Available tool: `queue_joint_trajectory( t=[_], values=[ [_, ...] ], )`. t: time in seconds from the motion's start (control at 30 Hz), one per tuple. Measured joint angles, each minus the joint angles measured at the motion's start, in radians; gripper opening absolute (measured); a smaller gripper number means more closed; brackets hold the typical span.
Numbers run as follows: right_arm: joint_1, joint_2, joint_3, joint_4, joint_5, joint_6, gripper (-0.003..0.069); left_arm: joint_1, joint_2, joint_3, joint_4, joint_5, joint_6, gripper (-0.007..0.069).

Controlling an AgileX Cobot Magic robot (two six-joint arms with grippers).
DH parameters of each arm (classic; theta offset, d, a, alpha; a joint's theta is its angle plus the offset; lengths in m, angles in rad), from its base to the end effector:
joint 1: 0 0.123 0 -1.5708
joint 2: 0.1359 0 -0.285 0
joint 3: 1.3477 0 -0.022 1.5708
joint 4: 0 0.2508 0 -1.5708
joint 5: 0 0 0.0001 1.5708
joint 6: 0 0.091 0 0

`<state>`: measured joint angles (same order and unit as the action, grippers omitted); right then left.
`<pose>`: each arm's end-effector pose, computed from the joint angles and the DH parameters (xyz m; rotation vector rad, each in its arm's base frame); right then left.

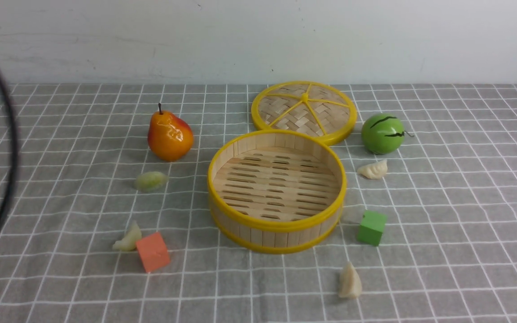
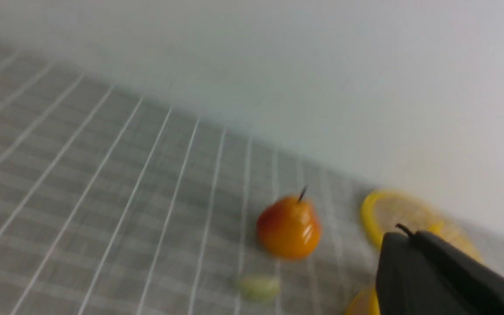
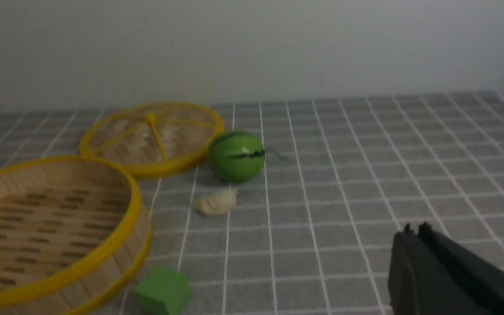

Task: Put the dumplings into the steamer on the table with the grey tablecloth.
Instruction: 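Reach for and grasp a dumpling on the table with the left gripper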

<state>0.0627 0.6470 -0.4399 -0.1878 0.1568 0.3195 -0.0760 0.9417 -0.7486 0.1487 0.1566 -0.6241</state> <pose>0.1370 0.0059 0.2912 0.0861 1.8441 0.1105 0.2042 -0.0134 0.3458 -0.3841 1.8068 -0.3669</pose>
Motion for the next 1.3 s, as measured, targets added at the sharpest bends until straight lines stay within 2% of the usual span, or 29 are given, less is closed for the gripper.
queue_joint_trajectory(
  t=[0.07,0.1,0.17,0.23,0.37,0.47,0.57,0.7,0.8,0.97,1.1,1.3],
  values=[
    [0.065,0.085,-0.049,-0.002,0.11,-0.005,-0.0019,-0.028,0.128,-0.086,-0.001,0.144,0.037,-0.0014],
    [0.118,0.136,-0.1,-0.003,0.214,-0.03,-0.0019,-0.064,0.219,-0.157,-0.005,0.252,0.083,-0.0014],
    [0.204,0.204,-0.157,-0.003,0.317,-0.096,-0.0019,-0.115,0.349,-0.276,-0.024,0.397,0.174,-0.0014],
    [0.296,0.274,-0.211,0.006,0.405,-0.175,-0.0019,-0.163,0.49,-0.38,-0.048,0.492,0.253,-0.0014],
    [0.433,0.376,-0.245,0.058,0.469,-0.268,-0.0019,-0.213,0.749,-0.607,-0.059,0.642,0.351,-0.0014],
    [0.491,0.407,-0.245,0.075,0.51,-0.312,-0.0019,-0.218,0.924,-0.789,-0.029,0.757,0.381,-0.0006],
    [0.505,0.408,-0.246,0.076,0.515,-0.319,-0.0019,-0.209,1.044,-0.931,-0.014,0.849,0.397,0.0035],
    [0.507,0.409,-0.248,0.059,0.483,-0.33,-0.0019,-0.195,1.217,-1.152,-0.017,0.965,0.472,0.0166],
    [0.507,0.416,-0.248,0.045,0.423,-0.33,-0.0019,-0.189,1.367,-1.378,-0.034,1.054,0.546,0.0339],
    [0.507,0.435,-0.248,0.044,0.396,-0.33,-0.0019,-0.189,1.467,-1.557,-0.019,1.063,0.591,0.0492],
    [0.507,0.453,-0.248,0.038,0.371,-0.33,-0.0019,-0.178,1.474,-1.577,-0.033,1.075,0.638,0.0526],
    [0.507,0.468,-0.248,0.038,0.366,-0.332,-0.0018,-0.121,1.476,-1.577,-0.118,1.077,0.687,0.0521]
  ],
)
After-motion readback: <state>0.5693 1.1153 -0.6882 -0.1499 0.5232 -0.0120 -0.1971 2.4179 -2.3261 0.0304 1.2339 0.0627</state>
